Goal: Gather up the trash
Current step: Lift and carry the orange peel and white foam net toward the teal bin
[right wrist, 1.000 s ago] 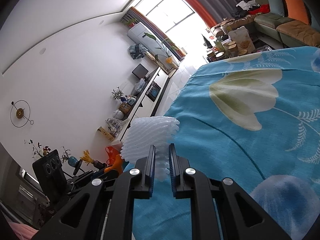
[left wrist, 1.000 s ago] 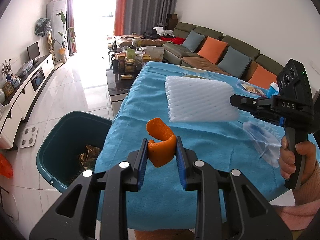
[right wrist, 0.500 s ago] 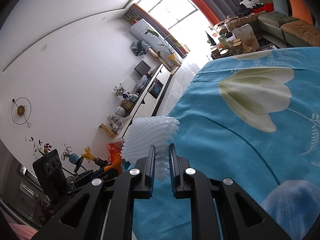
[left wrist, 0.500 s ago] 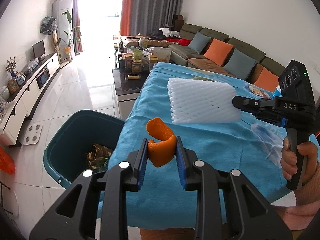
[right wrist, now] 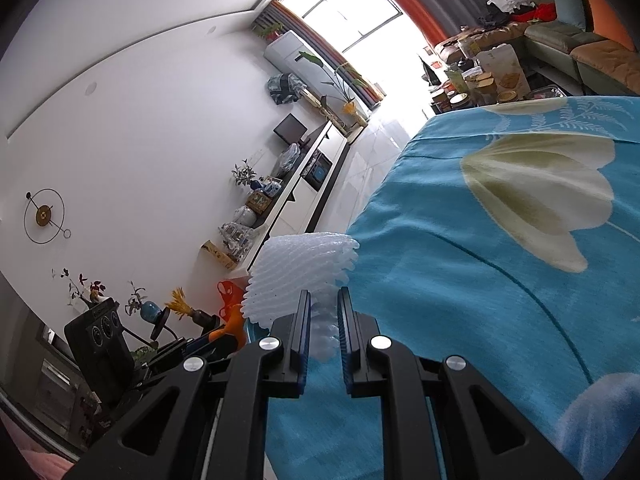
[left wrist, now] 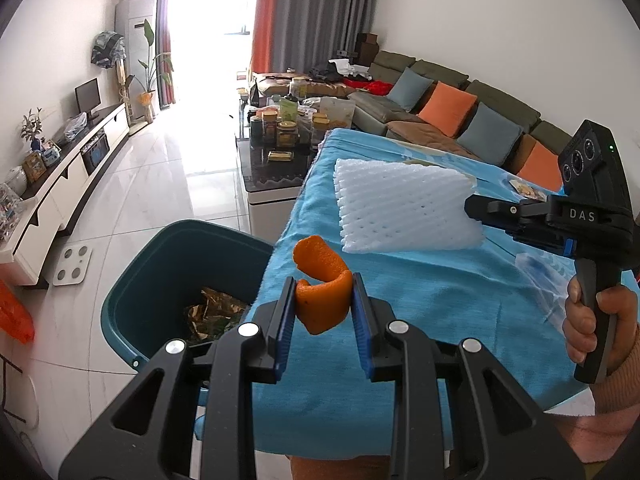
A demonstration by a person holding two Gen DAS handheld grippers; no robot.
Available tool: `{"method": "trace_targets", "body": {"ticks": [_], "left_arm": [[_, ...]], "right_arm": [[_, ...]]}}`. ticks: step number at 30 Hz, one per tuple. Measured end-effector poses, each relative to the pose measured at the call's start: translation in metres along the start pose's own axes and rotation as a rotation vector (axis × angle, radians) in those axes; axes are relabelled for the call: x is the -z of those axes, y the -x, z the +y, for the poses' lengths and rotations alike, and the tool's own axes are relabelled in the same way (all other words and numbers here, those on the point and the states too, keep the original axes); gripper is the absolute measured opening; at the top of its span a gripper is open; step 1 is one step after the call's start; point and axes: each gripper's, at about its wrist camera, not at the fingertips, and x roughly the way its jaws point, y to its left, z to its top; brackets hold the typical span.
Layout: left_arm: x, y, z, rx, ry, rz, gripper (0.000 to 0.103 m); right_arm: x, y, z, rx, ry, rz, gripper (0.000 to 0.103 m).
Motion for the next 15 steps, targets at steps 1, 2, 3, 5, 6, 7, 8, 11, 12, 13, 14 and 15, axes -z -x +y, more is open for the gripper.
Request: {"method": "trace_targets", "body": {"ticks": [1, 2, 3, 5, 6, 7, 8, 11, 12, 13, 14, 15], "left_arm": [[0.0, 0.0, 0.001, -0.003, 0.001, -0.001, 0.027], [0.0, 0.0, 0.001, -0.005, 0.003, -0.002, 0.027], [0.0, 0.0, 0.002, -0.008, 0.005, -0.003, 0.027], [0.0, 0.001, 0.004, -0.015, 0.009, -0.004, 0.027], [0.0, 0.001, 0.005, -0.018, 0.011, -0.005, 0.027], [-0.001, 0.002, 0.003, -0.021, 0.014, -0.006, 0.027], [-0.001, 0.002, 0.005, -0.024, 0.017, -0.007, 0.027], [-0.001, 0.0, 0.008, -0.034, 0.026, -0.009, 0.027], [-0.001, -0.001, 0.009, -0.036, 0.031, -0.01, 0.027], [-0.002, -0.001, 0.012, -0.038, 0.034, -0.011, 0.027], [-0.002, -0.001, 0.013, -0.042, 0.037, -0.011, 0.027], [-0.003, -0.001, 0.013, -0.045, 0.039, -0.012, 0.027]], "right_arm": [[0.0, -0.001, 0.0, -0.001, 0.001, 0.002, 0.012], [0.0, -0.002, 0.001, -0.002, 0.003, 0.005, 0.012], [-0.001, -0.003, 0.002, -0.002, 0.004, 0.006, 0.012], [-0.001, -0.005, 0.002, -0.003, 0.006, 0.01, 0.012], [-0.001, -0.006, 0.002, -0.004, 0.007, 0.012, 0.012], [-0.002, -0.007, 0.002, -0.003, 0.008, 0.014, 0.012], [-0.001, -0.008, 0.002, -0.002, 0.009, 0.016, 0.012], [-0.002, -0.011, 0.002, -0.004, 0.01, 0.023, 0.012], [-0.002, -0.012, 0.003, -0.003, 0.011, 0.025, 0.012], [-0.004, -0.012, 0.003, -0.004, 0.011, 0.027, 0.012], [-0.005, -0.012, 0.003, -0.005, 0.012, 0.028, 0.012], [-0.005, -0.013, 0.003, -0.005, 0.013, 0.029, 0.012]]}}
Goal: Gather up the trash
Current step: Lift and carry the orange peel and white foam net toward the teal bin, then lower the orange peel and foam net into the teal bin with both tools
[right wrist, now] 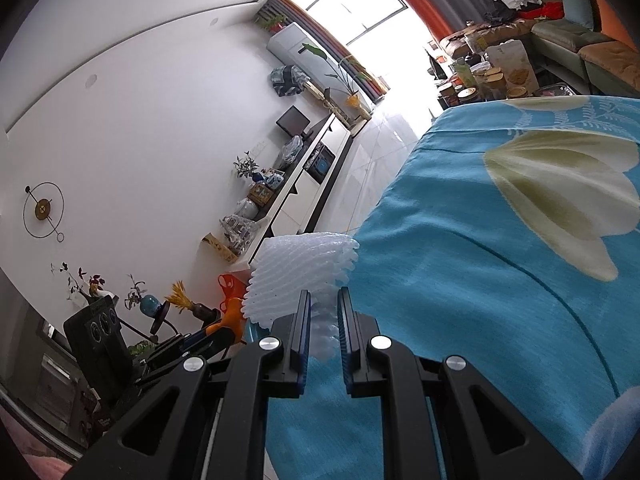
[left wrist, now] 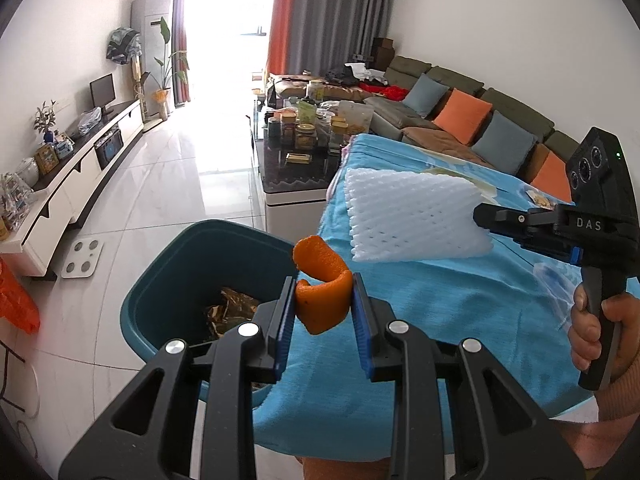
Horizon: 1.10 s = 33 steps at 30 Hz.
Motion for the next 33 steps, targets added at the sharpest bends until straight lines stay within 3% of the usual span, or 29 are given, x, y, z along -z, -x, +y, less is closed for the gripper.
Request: {"method": "trace_targets", "body": {"ticks": [33], "left_arm": [[0.002, -0.01, 0.025, -0.062, 0.086, 0.021, 0.028]], "right_arm": [[-0.011, -0.042, 0.025, 0.004, 0.028, 0.063, 0.012]]}}
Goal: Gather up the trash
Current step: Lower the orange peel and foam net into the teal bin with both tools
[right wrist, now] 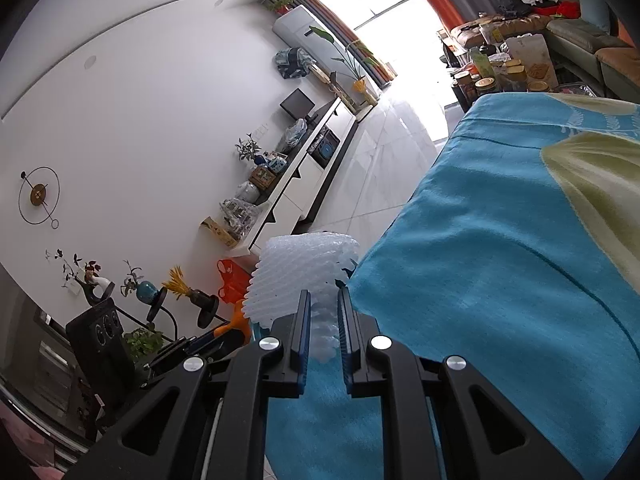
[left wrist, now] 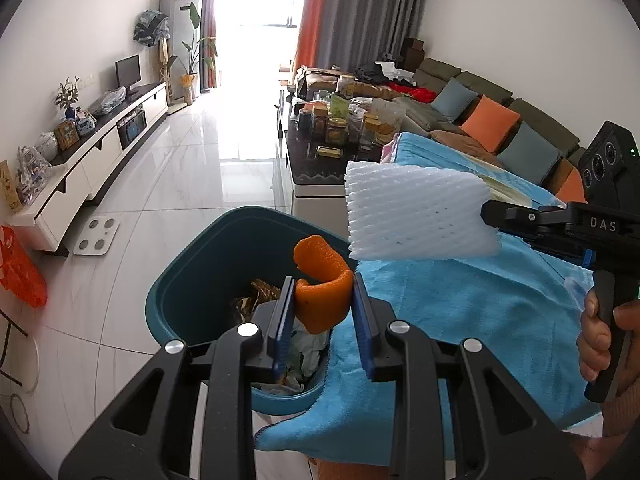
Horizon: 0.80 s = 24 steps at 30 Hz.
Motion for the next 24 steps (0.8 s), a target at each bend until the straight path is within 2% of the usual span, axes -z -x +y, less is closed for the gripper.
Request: {"method": "trace_targets", "body": {"ticks": [24], "left_arm": [[0.001, -0.015, 0.012, -0.02, 0.045, 0.02, 0.028]], "right_arm": [[-0.006, -0.027, 0.021, 0.023, 0.037, 0.04, 0.012]]}}
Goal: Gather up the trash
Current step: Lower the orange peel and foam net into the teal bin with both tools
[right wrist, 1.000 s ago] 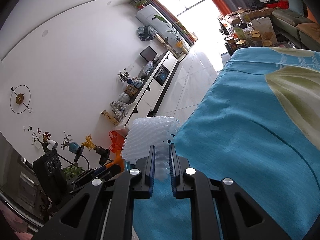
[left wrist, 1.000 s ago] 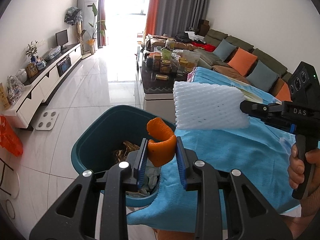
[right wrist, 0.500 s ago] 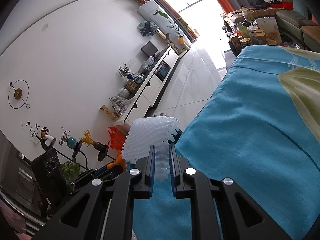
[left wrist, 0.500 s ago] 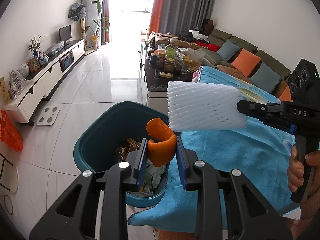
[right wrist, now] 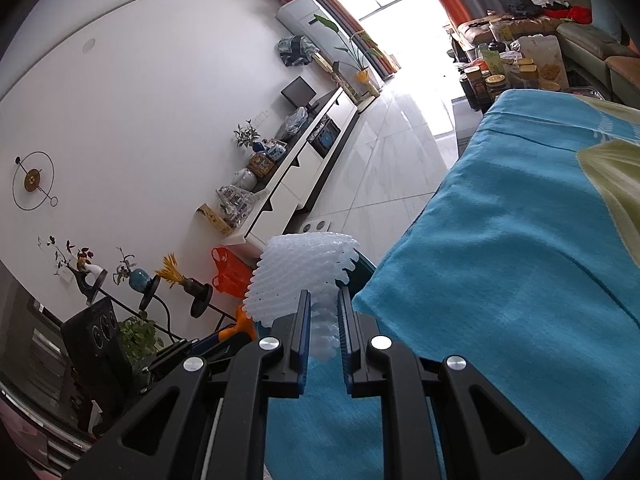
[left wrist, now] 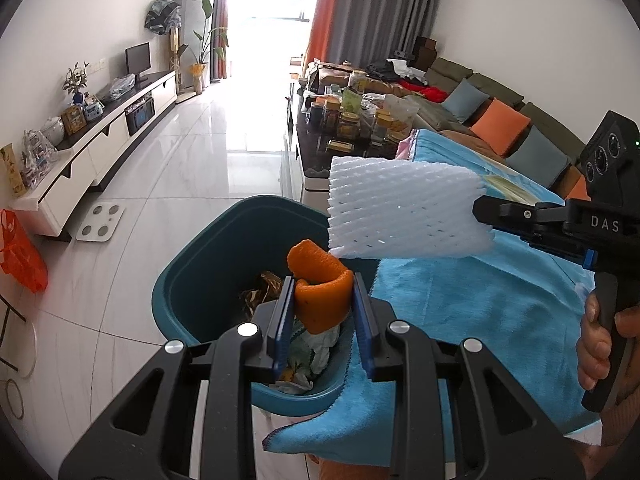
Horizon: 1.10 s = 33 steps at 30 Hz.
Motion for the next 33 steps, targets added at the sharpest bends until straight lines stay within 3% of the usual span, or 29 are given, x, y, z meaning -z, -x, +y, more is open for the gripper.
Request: {"method": "trace_targets", "body": {"ticks": [33], "left_arm": [[0.001, -0.024, 0.017, -0.038, 0.066, 0.033, 0.028]], "right_arm": [[-0.002, -0.035, 0.026, 0.016, 0.06, 0.054, 0.014]]}}
